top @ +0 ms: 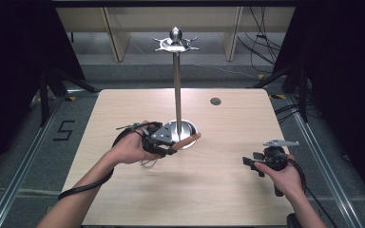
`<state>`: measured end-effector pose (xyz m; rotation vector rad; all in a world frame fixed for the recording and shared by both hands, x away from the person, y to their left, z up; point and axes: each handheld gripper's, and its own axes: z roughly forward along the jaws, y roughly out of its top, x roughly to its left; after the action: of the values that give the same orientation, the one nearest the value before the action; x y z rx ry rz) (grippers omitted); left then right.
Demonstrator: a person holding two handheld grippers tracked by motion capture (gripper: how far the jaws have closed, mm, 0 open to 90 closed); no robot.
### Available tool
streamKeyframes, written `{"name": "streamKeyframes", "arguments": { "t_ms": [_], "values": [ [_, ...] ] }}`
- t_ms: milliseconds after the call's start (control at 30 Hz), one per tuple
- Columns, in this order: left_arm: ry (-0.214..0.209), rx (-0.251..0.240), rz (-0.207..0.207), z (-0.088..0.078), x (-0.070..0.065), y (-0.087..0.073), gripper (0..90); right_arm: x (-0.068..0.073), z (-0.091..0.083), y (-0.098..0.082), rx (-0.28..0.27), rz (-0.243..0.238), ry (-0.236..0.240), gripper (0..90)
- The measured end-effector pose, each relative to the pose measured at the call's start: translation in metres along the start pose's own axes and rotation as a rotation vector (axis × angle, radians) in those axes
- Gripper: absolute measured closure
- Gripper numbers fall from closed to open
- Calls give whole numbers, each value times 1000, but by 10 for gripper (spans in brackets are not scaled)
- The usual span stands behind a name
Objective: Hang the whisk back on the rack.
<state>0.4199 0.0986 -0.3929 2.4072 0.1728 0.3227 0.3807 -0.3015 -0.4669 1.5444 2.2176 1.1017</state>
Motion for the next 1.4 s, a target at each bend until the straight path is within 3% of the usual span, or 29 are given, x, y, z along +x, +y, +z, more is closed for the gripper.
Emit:
{"name": "streamKeyframes", "arguments": {
  "t_ms": [33, 100, 167, 267, 433, 500, 533, 633, 667, 867, 900, 1133, 1400],
  "values": [
    [7, 13, 20, -5, 2, -1, 694, 0, 0, 0, 0, -1, 0, 439],
    [22, 0, 10, -11, 3, -4, 694, 0, 0, 0, -3, -4, 1, 439],
    [56, -85, -66, -18, 1, -10, 694, 0, 2, 0, -9, 1, 16, 439],
    [71, -131, -89, -24, 1, -14, 694, 0, 2, 0, -8, 0, 14, 439],
    [91, -244, -170, -36, -2, -22, 694, 1, 1, 0, -5, 2, 8, 439],
    [103, -282, -196, -40, -2, -24, 694, -1, 3, -1, -23, -26, 2, 439],
    [114, -305, -203, -43, -2, -25, 694, 1, 1, 0, 4, 3, -1, 440],
    [153, -345, -254, -50, -2, -29, 694, 3, 0, 0, 17, 29, -1, 439],
    [161, -362, -269, -52, -2, -30, 694, -2, 1, 1, -6, -45, -19, 439],
    [206, -446, -376, -62, -1, -35, 694, -1, 1, 1, -4, -42, -18, 439],
    [217, -457, -390, -63, -1, -35, 694, 1, 2, 1, -2, -4, -1, 439],
    [291, -514, -471, -72, 1, -38, 694, 1, 2, 1, -5, -8, 0, 440],
    [365, -551, -522, -83, 2, -38, 694, 1, 2, 1, -4, -8, -1, 439]
  ]
}}
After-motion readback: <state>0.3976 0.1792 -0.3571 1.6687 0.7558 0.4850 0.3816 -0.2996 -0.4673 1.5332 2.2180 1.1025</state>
